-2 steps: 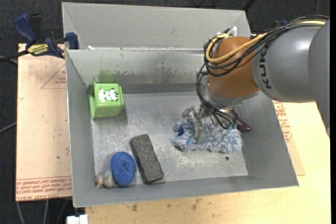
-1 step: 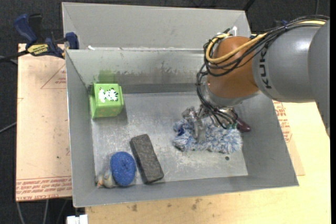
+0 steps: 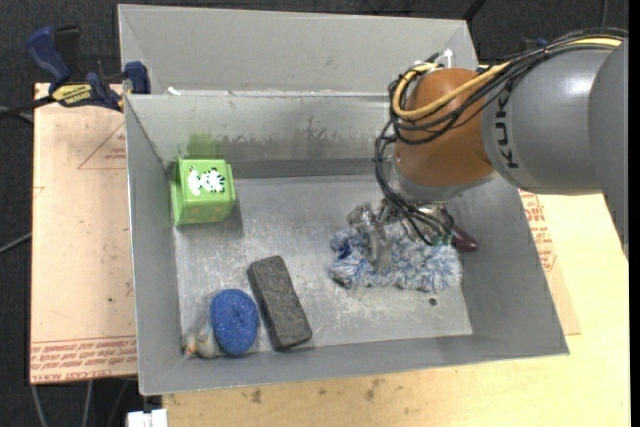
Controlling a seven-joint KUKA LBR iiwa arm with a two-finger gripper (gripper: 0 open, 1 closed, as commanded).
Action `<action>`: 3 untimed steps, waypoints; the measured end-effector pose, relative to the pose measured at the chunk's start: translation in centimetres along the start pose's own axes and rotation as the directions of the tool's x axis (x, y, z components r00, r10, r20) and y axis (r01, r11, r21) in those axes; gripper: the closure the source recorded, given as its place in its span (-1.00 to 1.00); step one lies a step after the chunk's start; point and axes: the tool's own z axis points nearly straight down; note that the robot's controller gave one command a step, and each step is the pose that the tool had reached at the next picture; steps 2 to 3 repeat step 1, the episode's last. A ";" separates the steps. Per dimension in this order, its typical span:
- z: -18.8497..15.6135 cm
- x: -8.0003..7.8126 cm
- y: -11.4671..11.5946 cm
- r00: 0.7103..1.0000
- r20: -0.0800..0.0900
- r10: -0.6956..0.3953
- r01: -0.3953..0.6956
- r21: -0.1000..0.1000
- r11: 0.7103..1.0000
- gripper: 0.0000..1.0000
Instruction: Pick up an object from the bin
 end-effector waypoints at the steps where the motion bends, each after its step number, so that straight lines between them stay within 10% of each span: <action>1: -0.6 -0.1 0.0 1.000 0.003 0.001 -0.001 0.000 1.000 1.00; 3: -0.6 -0.1 0.0 1.000 0.003 0.001 -0.001 0.000 1.000 1.00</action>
Offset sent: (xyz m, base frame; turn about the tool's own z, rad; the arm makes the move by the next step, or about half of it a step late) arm -0.0001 0.0000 0.0492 0.0000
